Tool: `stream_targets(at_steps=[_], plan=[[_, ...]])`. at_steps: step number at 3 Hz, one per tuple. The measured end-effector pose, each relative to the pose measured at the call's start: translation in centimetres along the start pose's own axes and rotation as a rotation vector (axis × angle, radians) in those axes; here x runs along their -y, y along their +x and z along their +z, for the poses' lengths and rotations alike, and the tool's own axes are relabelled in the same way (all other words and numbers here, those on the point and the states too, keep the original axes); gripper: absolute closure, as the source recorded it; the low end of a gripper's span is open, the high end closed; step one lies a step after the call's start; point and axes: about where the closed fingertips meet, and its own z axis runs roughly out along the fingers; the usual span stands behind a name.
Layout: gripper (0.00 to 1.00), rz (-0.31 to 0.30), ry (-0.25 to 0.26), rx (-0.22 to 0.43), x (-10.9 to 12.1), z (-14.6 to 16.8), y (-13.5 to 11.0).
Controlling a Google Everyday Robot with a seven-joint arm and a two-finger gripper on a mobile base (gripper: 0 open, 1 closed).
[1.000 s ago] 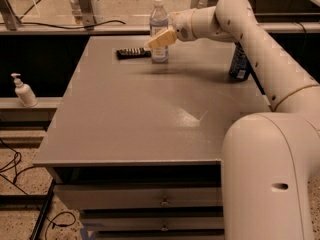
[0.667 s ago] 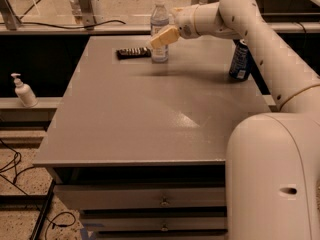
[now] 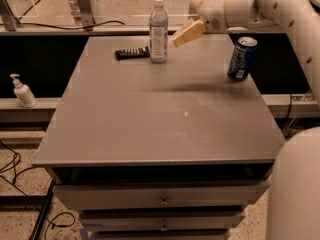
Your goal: Move blue plastic bottle near rxbar chocolate
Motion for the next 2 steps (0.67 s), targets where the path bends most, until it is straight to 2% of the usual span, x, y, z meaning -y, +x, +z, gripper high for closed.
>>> stream_targets(at_steps=[1,2], plan=[[0.0,-0.04,0.031,0.062,-2.0,-7.0,-0.1],[0.0,-0.034,0.076,0.042,-1.8,-10.8,2.0]])
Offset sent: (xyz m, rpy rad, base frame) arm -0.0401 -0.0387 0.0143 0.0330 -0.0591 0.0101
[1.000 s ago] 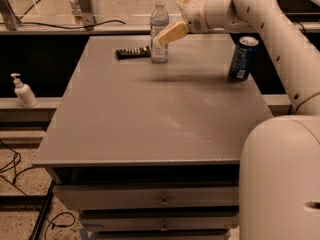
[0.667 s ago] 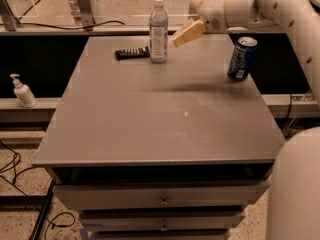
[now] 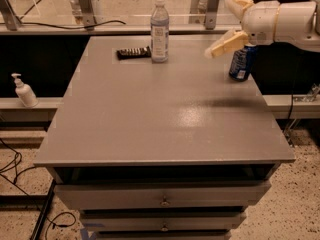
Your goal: Move blue plastic bottle near rxbar chocolate
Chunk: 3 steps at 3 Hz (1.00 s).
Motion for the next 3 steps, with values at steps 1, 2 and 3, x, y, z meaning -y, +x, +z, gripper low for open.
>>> stream_targets(at_steps=[1,2,3], plan=[[0.0,0.002,-0.002,0.0,0.0,0.2,-0.1],[0.0,-0.02,-0.007,0.015,0.2,0.8,-0.6],[0.0,-0.096,0.055,-0.019,2.8,-3.0,-1.6]])
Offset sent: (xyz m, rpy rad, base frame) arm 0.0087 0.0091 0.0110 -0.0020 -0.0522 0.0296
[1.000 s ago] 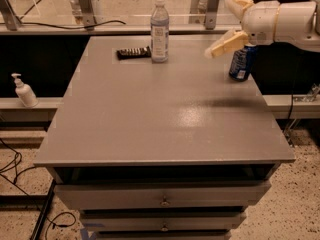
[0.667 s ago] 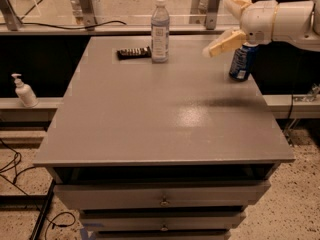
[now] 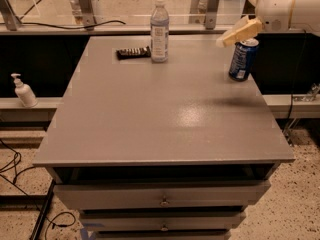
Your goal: Move blue plastic bottle near rxbar chocolate
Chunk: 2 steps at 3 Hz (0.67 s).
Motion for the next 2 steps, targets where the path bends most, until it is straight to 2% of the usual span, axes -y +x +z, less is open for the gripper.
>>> stream_targets(at_steps=[1,2], plan=[[0.0,-0.072,0.091,-0.058,2.42,-5.78,-0.46],[0.0,-0.075,0.098,-0.063,2.56,-6.26,-0.44]])
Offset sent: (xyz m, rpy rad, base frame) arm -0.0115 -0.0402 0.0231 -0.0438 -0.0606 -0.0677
